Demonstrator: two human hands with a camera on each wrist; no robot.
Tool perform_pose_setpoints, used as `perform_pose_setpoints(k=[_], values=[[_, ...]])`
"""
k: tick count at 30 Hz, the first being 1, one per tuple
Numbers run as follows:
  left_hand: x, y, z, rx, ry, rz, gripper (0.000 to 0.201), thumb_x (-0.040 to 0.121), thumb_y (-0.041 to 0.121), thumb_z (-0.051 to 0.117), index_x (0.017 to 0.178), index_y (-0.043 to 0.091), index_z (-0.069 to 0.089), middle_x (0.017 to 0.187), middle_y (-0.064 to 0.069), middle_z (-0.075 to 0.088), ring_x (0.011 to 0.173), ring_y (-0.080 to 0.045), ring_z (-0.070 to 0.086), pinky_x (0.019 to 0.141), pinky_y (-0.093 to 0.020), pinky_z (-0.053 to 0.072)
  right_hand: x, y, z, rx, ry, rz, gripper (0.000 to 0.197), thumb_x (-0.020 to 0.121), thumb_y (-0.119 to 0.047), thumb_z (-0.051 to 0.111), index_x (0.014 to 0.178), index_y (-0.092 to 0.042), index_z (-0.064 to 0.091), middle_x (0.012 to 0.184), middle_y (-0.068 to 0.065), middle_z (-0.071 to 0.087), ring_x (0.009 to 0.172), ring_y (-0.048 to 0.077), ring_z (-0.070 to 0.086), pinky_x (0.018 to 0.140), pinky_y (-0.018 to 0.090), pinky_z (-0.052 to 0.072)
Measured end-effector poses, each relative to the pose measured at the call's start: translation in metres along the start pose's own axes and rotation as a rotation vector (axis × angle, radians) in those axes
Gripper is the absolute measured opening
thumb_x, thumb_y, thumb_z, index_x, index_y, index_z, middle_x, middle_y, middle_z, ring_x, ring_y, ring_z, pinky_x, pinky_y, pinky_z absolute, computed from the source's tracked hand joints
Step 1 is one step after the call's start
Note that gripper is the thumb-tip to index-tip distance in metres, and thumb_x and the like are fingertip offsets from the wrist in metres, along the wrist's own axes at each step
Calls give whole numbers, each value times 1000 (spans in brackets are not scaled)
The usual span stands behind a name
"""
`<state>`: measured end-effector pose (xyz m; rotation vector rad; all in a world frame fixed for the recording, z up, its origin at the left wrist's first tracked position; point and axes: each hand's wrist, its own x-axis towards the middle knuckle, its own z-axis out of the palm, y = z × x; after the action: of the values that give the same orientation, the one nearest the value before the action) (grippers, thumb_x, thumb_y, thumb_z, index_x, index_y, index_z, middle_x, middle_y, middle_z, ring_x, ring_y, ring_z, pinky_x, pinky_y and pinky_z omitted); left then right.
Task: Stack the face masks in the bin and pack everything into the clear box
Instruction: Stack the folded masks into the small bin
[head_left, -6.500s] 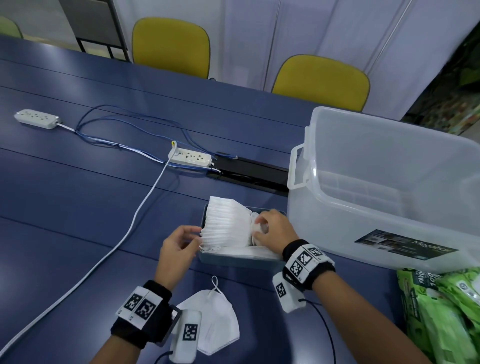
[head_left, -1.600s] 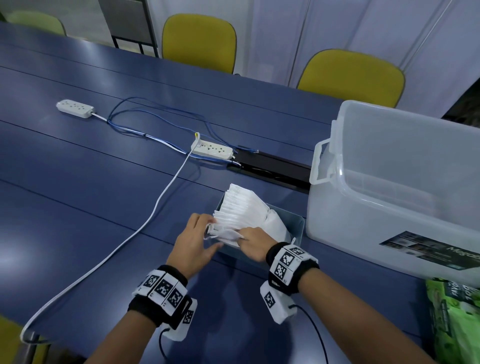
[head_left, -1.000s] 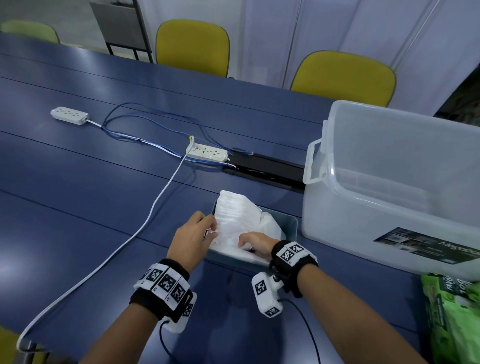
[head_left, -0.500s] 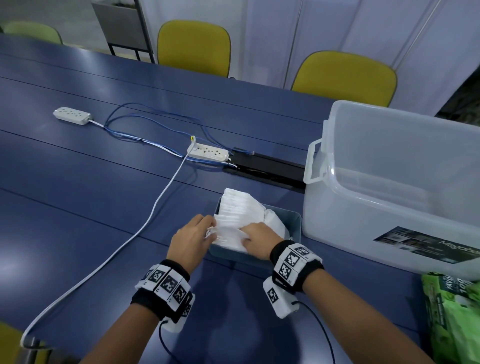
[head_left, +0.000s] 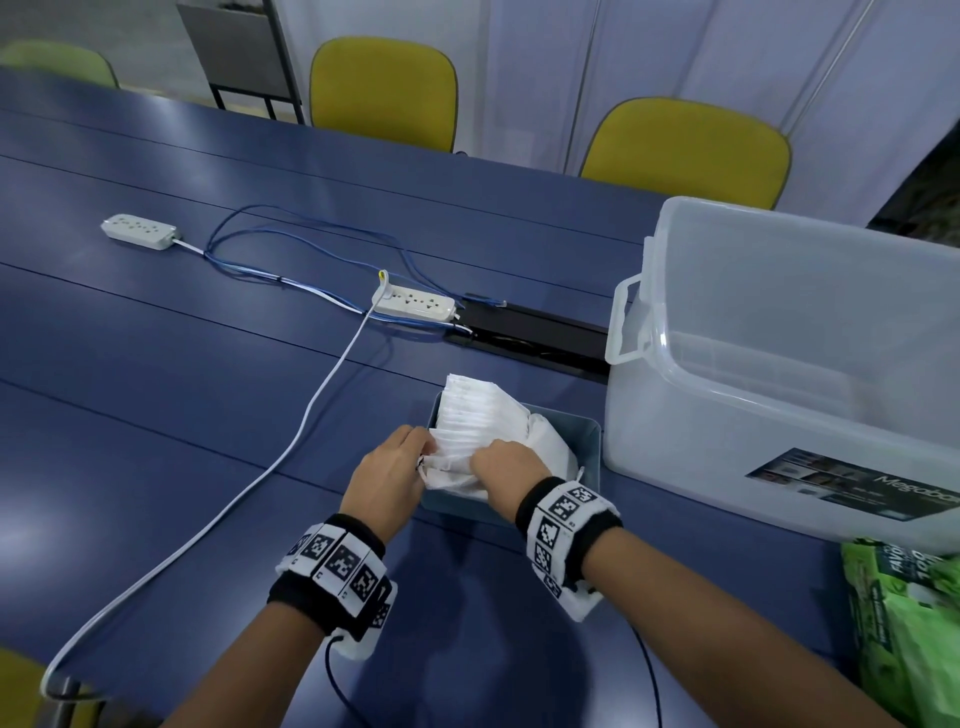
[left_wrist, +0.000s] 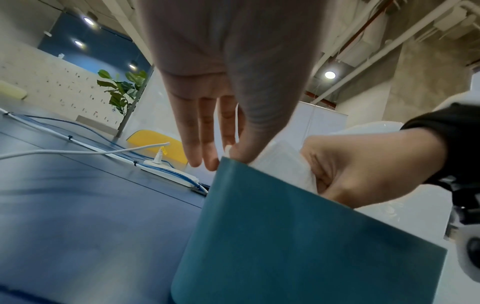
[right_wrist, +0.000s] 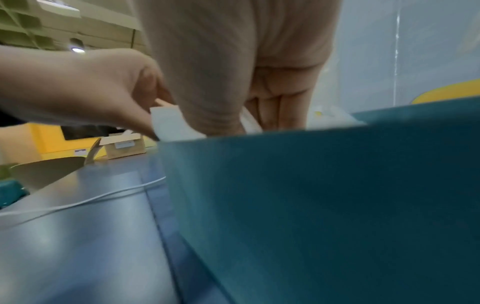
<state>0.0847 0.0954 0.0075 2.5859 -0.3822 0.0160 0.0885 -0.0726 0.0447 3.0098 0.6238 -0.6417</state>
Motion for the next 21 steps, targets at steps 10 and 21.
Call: perform_pose_setpoints(k=[10,21], values=[[-8,-3,-12,-133,60,84,16,79,18,70,95,15,66,94,10,60,88,-9,57,78,-25,46,-10,37,-8,375,246,20,23,90,-30,63,92,-10,73,89,4,72,86,20,62,83,29,46],[7,1,-6,-11,121,124,14,79,15,74,76,15,60,77,8,56,75,-15,50,59,-33,48,-14,36,13,439,417,12,17,91,-24,61,92,-8,66,84,3,67,80,19,58,76,28,43]])
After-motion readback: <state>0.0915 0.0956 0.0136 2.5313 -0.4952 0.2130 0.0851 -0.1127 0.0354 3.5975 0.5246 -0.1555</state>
